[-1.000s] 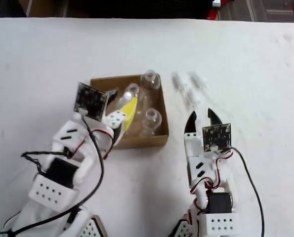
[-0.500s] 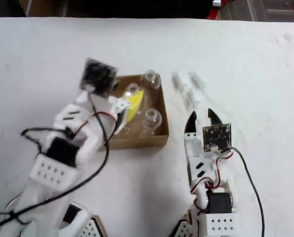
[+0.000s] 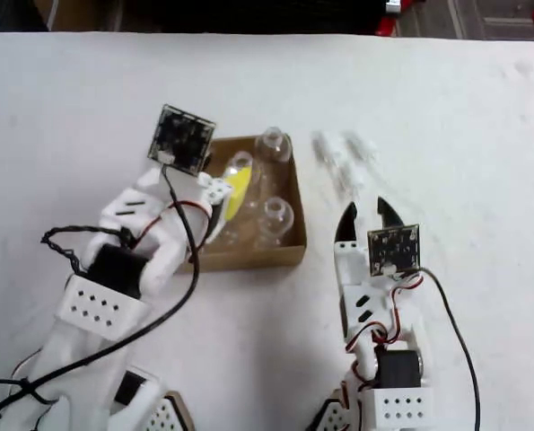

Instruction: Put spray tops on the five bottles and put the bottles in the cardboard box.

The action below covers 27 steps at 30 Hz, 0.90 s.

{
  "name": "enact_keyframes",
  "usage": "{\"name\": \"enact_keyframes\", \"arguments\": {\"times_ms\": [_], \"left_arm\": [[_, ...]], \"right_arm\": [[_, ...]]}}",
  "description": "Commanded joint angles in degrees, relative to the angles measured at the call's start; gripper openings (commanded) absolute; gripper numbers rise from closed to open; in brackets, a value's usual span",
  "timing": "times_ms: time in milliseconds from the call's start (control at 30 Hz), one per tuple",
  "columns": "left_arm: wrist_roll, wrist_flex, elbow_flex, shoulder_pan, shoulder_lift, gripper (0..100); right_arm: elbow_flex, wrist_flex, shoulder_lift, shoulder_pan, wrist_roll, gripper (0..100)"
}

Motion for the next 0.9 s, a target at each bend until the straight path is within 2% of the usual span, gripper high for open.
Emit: {"name": "enact_keyframes", "arguments": {"times_ms": [0,400,700,867], "left_arm": [[-0.7,-2.9,1.2,-1.3,0.0,17],[-0.6,-4.4,2.5,-0.4,-0.6,18],[-0.6,-0.9,-3.3,0.0,-0.2,19],[-4.3,-0.9,-2.1,0.1,-0.5,19]], "right_arm": [[0.4,-0.9,-0.1,0.6,0.6,12.7],[0.4,-0.9,0.0,0.6,0.6,12.7],[0.4,-0.9,-0.1,0.6,0.6,12.7],[0.4,-0.9,-0.1,0.6,0.6,12.7]]}}
